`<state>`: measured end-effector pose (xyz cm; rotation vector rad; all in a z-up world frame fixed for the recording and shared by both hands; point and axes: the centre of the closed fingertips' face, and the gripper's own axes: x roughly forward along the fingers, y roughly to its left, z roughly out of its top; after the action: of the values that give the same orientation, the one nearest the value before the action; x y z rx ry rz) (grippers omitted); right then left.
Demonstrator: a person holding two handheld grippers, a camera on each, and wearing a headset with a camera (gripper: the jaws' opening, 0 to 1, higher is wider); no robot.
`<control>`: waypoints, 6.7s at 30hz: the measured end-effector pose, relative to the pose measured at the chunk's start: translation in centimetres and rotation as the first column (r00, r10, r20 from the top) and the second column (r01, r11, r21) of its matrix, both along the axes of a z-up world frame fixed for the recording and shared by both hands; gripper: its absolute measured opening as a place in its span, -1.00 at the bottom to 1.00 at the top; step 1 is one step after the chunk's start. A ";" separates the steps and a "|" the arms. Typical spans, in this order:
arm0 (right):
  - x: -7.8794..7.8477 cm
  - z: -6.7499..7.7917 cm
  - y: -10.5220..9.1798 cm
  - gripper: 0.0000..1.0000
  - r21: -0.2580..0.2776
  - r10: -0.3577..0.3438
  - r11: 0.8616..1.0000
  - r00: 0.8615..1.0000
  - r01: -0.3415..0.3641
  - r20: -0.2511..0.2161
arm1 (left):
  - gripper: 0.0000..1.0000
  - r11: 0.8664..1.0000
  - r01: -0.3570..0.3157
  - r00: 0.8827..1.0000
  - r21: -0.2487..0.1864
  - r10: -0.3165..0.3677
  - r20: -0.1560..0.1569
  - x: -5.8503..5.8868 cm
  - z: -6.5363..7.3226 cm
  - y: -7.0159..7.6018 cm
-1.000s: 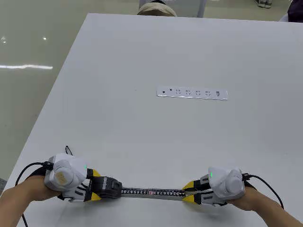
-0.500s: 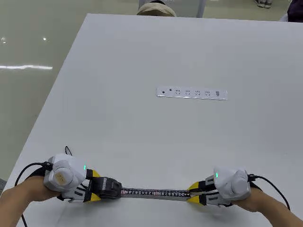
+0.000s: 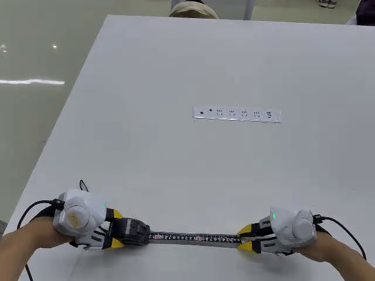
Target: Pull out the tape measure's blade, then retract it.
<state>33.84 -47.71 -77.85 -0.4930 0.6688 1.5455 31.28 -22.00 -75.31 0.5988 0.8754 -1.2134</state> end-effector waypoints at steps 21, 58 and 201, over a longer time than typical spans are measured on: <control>0.0 0.1 -1.2 -0.80 -0.014 -0.007 1.000 1.000 0.007 0.004 | -0.43 1.000 0.003 1.000 0.001 -0.003 -0.002 -0.1 -0.1 0.1; 0.1 0.0 -2.9 -0.78 -0.040 -0.033 0.999 0.999 0.034 0.026 | -0.42 1.000 0.001 1.000 -0.001 -0.001 -0.003 -0.1 -0.2 0.1; -5.4 7.9 -3.8 0.85 0.075 -0.692 0.722 0.716 0.688 0.087 | 0.92 0.656 -0.662 0.663 -0.363 0.738 0.125 -4.5 7.4 -2.5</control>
<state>28.49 -51.55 -69.94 -0.2427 0.6390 0.8024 26.78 -24.55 -67.86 0.1242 0.5894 -0.4947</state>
